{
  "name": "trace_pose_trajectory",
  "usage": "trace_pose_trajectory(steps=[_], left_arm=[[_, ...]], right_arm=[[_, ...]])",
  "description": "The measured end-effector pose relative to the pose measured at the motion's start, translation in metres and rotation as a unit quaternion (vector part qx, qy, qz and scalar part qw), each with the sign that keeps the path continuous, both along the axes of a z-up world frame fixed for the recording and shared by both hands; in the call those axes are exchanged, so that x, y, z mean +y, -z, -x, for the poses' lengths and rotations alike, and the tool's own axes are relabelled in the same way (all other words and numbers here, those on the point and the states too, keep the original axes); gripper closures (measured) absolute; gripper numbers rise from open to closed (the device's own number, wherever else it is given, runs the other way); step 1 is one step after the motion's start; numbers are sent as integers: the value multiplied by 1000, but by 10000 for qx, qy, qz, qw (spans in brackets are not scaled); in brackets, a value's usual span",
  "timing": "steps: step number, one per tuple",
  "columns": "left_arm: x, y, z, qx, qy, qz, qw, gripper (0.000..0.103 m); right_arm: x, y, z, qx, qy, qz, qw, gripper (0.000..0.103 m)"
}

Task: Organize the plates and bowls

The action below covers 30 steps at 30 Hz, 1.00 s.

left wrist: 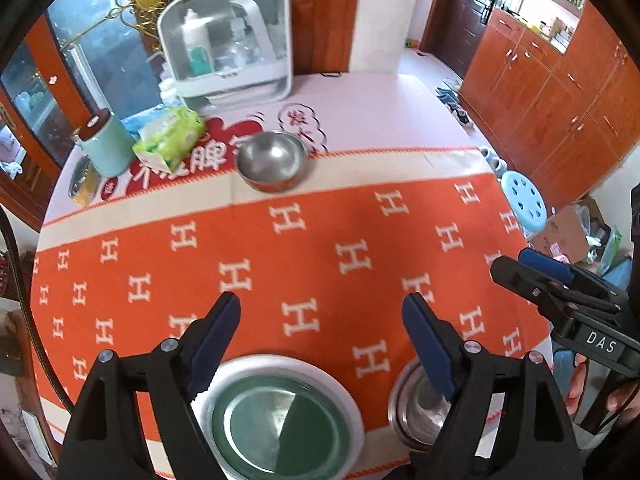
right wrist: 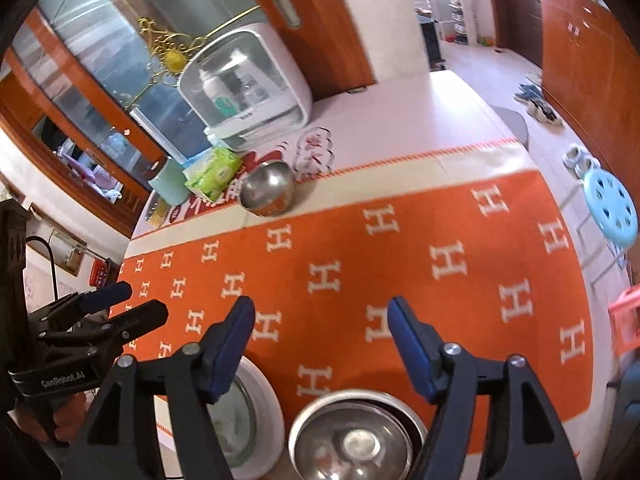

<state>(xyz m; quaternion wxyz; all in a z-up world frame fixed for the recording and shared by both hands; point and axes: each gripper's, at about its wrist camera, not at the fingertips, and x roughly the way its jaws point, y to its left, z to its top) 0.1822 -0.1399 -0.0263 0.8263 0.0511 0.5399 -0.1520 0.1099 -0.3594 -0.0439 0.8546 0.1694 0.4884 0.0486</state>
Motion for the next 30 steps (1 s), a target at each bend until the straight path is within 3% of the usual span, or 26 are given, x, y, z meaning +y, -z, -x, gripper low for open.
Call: trace_pose_trajectory(steps=[7, 14, 26, 30], left_arm=[[38, -12, -45, -51, -211, -17, 9998, 21], [68, -12, -98, -77, -389, 60, 9992, 21], [87, 23, -153, -271, -455, 505, 9973, 21], [85, 45, -168, -311, -435, 616, 9967, 21]], right_arm=[[30, -18, -52, -135, -11, 138, 9998, 31], [51, -14, -97, -160, 107, 143, 9997, 31], [61, 25, -149, -206, 745, 256, 9967, 31], [67, 40, -155, -565, 787, 274, 9949, 31]])
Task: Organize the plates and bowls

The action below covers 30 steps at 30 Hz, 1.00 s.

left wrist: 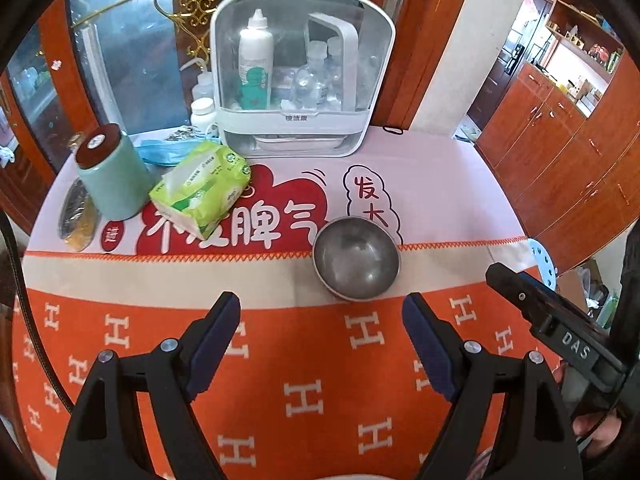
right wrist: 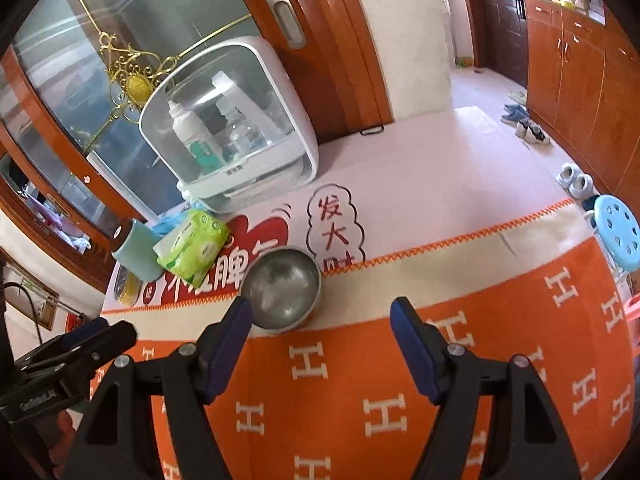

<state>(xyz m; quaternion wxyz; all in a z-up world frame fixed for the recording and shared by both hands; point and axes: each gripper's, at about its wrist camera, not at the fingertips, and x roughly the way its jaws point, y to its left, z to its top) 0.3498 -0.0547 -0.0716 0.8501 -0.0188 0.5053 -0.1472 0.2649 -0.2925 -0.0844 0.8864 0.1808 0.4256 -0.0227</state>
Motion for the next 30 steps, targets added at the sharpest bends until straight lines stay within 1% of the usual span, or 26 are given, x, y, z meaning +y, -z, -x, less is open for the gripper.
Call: trace_pose_trajectory(steps=[4, 8, 13, 19, 23, 26, 28, 30], left_arm=[[-2, 28, -12, -47, -107, 196, 9997, 21], [-6, 62, -28, 182, -143, 410, 9989, 21], [-11, 99, -41, 418, -235, 522, 9975, 21], [-12, 133, -49, 593, -296, 604, 9960, 21], [-11, 149, -52, 715, -336, 618, 9950, 23], [-8, 157, -54, 745, -371, 762, 9936, 26], [-8, 160, -53, 693, -391, 801, 9936, 27], [-8, 162, -53, 688, -389, 841, 9933, 32]], right_arm=[[6, 21, -5, -232, -29, -1, 9997, 31], [13, 43, -16, -326, -146, -72, 9993, 31], [21, 64, -28, -303, -259, -24, 9992, 31], [21, 93, -36, -130, -206, -233, 9994, 31], [22, 109, -42, 43, -241, -326, 9992, 31], [23, 116, -46, 116, -296, -435, 9985, 32], [24, 118, -48, 113, -355, -431, 9984, 35], [26, 120, -49, 140, -400, -415, 9982, 40]])
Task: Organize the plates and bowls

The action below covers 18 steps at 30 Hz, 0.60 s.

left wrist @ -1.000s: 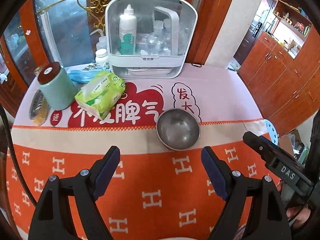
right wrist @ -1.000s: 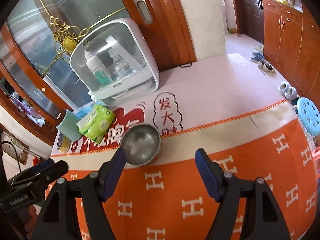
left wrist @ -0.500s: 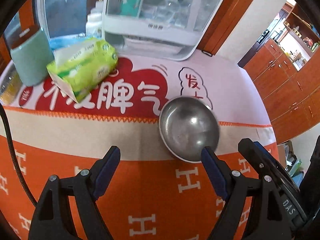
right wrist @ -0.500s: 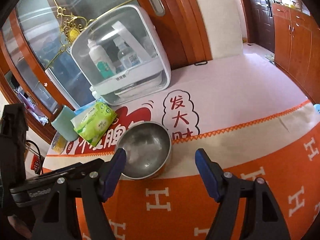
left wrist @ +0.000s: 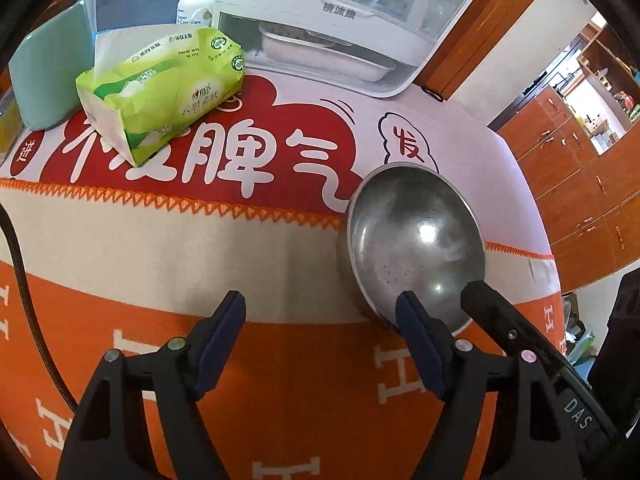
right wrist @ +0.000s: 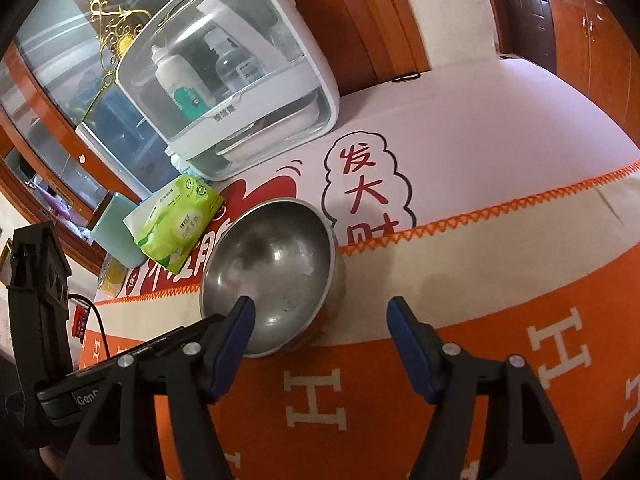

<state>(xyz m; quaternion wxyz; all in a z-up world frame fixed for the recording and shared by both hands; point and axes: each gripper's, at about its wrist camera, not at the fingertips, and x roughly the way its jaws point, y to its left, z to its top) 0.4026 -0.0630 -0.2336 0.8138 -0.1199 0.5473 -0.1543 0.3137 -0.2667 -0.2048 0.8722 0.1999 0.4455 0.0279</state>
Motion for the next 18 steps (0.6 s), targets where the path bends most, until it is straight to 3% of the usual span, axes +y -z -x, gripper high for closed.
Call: trace_pose_trajectory(steps=[7, 11, 14, 18], left_arm=[[-6, 9, 5, 135, 108, 235, 9996, 54], [-8, 7, 10, 91, 140, 311, 9994, 59], [-7, 7, 13, 167, 173, 402, 9989, 73], [-9, 8, 16, 277, 239, 387, 9986, 79]], right_arm=[[6, 8, 0, 269, -46, 70, 9996, 66], [10, 9, 0, 373, -68, 149, 9992, 73], [15, 11, 0, 471, -196, 135, 9986, 79], [20, 9, 3, 512, -253, 153, 9983, 83]])
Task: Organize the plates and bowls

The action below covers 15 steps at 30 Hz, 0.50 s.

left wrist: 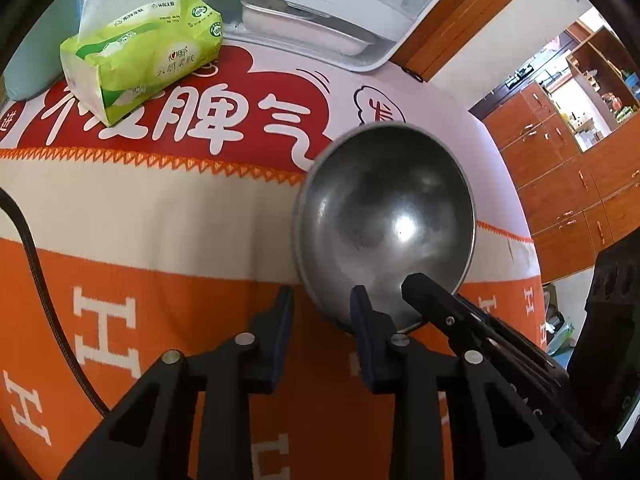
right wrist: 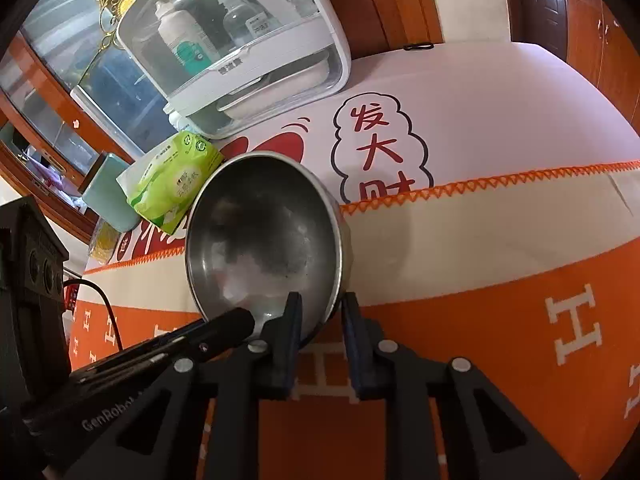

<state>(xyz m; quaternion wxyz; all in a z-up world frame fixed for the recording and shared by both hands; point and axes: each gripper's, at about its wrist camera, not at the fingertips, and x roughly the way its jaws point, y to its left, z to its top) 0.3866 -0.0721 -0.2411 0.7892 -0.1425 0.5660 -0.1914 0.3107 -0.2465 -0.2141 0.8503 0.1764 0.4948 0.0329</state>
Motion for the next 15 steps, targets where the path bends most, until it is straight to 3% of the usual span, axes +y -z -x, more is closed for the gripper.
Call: trace_pose_trajectory(steps=[15], left_arm=[[3, -42, 36, -334, 235, -193, 9990, 82]], right_arm=[[4, -29, 28, 47, 88, -208, 9997, 85]])
